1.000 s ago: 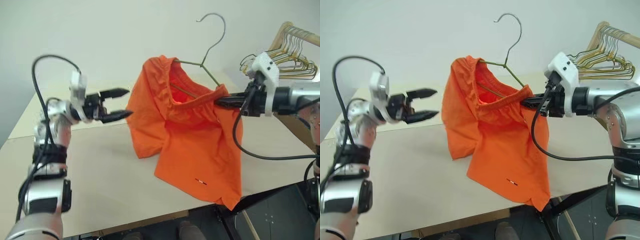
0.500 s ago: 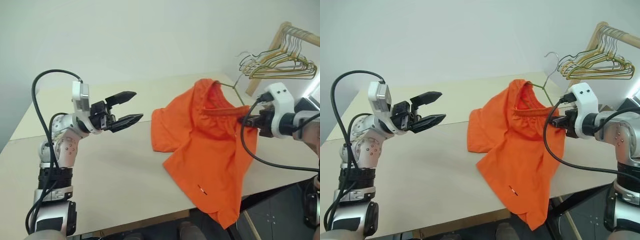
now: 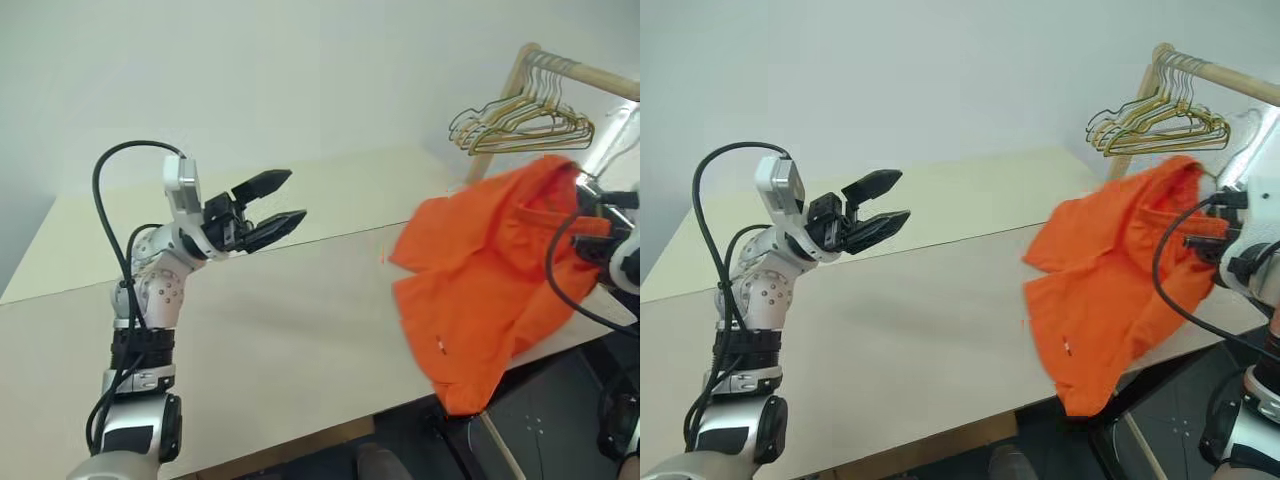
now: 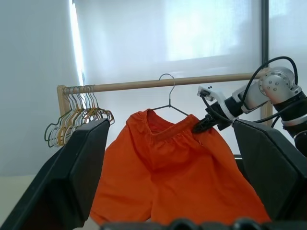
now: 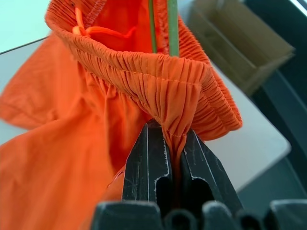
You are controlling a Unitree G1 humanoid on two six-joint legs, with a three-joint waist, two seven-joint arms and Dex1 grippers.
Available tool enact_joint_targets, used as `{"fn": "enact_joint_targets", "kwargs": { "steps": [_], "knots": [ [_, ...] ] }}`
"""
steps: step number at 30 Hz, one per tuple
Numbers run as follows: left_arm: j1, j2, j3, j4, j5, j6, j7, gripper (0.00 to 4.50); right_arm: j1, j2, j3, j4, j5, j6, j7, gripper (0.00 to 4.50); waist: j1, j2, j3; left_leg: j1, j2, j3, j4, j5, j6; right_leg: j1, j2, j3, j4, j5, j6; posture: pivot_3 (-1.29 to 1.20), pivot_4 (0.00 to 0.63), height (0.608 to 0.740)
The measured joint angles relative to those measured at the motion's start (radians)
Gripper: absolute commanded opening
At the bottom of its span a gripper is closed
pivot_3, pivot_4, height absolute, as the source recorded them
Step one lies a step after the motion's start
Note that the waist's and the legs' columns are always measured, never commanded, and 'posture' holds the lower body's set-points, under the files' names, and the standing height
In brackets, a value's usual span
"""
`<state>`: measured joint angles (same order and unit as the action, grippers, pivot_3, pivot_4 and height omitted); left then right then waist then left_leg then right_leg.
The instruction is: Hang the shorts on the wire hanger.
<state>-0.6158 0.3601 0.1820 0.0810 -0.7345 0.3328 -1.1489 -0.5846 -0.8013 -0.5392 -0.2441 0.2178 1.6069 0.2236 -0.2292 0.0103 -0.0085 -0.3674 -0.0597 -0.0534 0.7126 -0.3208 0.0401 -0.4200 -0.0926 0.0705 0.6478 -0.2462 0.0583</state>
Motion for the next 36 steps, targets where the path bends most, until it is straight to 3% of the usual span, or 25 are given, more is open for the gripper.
{"fn": "enact_joint_targets", "kwargs": {
  "steps": [11,13,19,36],
  "knots": [
    [0.013,-0.082,-0.011,-0.024,0.028,-0.05,0.115,4.43,-0.151,0.076,-0.035,0.185,-0.185,-0.108,-0.235,0.0,-0.032,0.007,-0.004,0.008,0.0,0.001,-0.002,-0.001,0.003,0.009,0.003,0.001,-0.001,0.0,0.0,-0.27,0.0,0.74],
    [0.02,-0.083,-0.014,-0.033,0.03,-0.052,0.12,4.43,-0.2,0.08,-0.041,0.273,-0.198,-0.166,-0.265,0.0,-0.033,0.008,-0.005,0.017,0.0,0.001,-0.004,-0.003,0.005,0.018,0.005,0.0,-0.006,-0.001,0.001,-0.26,0.0,0.74],
    [0.028,-0.087,-0.041,-0.047,0.049,-0.069,0.132,4.43,-0.311,0.08,-0.057,0.498,-0.217,-0.337,-0.33,0.0,-0.032,0.008,-0.005,0.019,-0.001,0.001,-0.005,-0.004,0.007,0.022,0.004,0.0,-0.008,-0.001,0.002,-0.25,0.0,0.74],
    [0.063,-0.087,-0.076,-0.073,0.067,-0.075,0.141,4.43,-0.628,-0.047,0.06,1.213,-0.222,-0.729,-0.414,0.0,-0.02,0.009,-0.003,0.03,-0.002,0.004,-0.017,-0.005,0.008,0.033,0.004,0.0,-0.02,-0.002,0.003,-0.23,0.0,0.74]
  ]
}}
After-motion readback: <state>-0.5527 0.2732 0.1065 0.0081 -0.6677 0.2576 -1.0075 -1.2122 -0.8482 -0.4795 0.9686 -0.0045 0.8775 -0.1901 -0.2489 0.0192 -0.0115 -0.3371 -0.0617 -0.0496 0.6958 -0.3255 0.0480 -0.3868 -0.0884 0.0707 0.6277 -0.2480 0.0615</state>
